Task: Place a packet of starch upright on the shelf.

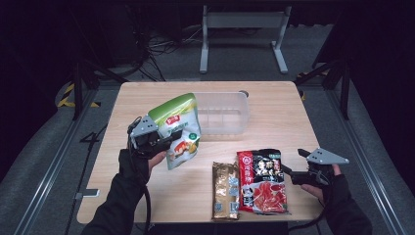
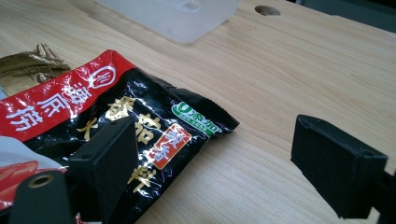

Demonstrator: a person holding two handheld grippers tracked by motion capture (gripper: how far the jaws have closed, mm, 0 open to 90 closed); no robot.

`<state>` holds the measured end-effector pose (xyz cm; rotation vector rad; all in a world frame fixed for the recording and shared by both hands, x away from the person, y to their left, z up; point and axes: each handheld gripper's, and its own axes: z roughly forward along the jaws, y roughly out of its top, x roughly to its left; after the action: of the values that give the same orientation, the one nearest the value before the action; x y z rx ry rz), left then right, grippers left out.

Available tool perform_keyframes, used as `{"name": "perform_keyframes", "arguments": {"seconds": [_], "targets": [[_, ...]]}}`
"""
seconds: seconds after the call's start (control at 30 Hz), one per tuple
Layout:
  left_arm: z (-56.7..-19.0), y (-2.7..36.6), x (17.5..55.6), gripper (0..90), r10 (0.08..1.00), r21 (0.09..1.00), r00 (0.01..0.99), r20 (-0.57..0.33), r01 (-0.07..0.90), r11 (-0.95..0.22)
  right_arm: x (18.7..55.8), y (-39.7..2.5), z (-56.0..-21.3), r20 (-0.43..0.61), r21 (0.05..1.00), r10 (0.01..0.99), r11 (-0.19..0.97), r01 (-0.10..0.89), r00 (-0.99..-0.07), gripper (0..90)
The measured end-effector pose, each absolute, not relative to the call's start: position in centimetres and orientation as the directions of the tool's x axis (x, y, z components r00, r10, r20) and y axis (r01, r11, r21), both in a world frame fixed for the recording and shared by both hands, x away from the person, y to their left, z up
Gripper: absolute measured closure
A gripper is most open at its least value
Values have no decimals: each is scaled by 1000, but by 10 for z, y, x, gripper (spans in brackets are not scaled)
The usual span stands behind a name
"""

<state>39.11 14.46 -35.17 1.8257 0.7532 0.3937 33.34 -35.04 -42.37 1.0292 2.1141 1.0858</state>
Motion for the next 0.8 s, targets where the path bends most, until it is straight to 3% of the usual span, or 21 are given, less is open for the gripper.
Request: {"name": "perform_keyframes", "arguments": {"seconds": [0.8], "targets": [[-335,100,468,773,795,947,601,-88,299,-121,333,-355,-423,-94,853,829,353,386,-551,146]]}}
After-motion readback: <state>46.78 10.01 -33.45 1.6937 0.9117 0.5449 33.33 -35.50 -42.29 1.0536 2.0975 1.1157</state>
